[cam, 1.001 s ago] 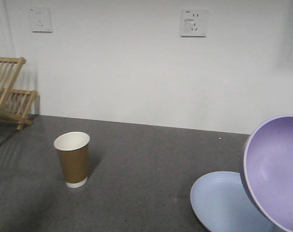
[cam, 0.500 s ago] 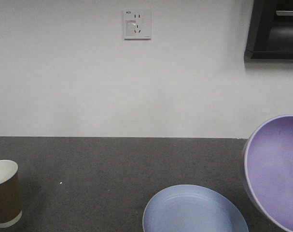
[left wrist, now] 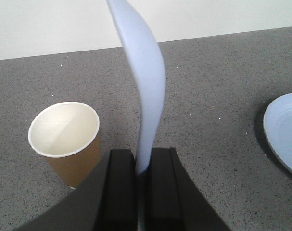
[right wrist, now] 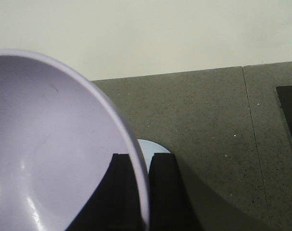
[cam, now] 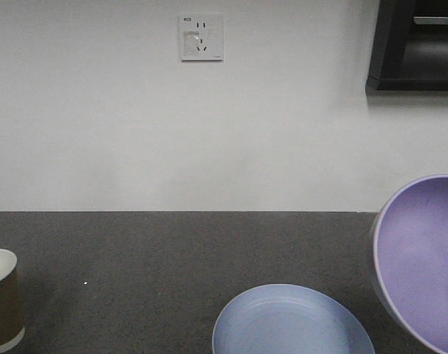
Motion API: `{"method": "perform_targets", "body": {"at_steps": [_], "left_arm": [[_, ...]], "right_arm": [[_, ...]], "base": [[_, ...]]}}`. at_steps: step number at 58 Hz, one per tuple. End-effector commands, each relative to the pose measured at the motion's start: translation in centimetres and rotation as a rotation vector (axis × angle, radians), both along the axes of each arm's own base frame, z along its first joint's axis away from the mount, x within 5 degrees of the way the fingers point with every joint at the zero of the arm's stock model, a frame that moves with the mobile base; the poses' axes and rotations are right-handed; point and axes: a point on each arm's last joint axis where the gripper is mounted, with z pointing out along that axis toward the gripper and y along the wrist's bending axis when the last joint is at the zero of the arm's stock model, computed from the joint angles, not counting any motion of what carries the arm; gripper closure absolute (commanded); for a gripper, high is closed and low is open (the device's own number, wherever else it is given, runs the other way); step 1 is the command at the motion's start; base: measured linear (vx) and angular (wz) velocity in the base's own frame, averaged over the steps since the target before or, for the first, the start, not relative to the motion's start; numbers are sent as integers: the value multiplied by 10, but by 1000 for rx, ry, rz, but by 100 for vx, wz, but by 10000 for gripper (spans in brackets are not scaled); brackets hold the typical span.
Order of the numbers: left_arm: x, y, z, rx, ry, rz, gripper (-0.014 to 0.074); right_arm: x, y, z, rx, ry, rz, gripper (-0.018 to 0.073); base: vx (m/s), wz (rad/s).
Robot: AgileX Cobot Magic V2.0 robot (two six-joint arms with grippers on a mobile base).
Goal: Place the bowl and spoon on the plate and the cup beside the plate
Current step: 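Drive the base, holding spoon and bowl, to the counter with the plate, then lower the lilac bowl onto the pale blue plate and open the right gripper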
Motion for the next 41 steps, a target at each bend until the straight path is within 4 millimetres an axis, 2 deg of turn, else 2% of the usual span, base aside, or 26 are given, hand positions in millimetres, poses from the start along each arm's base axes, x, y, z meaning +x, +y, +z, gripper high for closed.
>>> {"method": "perform_targets", "body": {"at_steps": [1, 13, 28, 41], "left_arm": [[-1, 0, 16, -33, -102, 5, 596], [0, 0, 18, -25, -134, 2, 596], [0, 0, 18, -26, -133, 3, 596], [0, 0, 18, -28, -132, 4, 596]], "right_arm": [[0, -1, 15, 20, -91, -31, 568], [1, -2, 14, 21, -89, -30, 568], [17, -4, 8, 82, -41, -23, 568], [34, 0, -1, 206, 44, 35, 568]], "base": [[0, 0], [0, 0], [0, 0], [0, 0]]}}
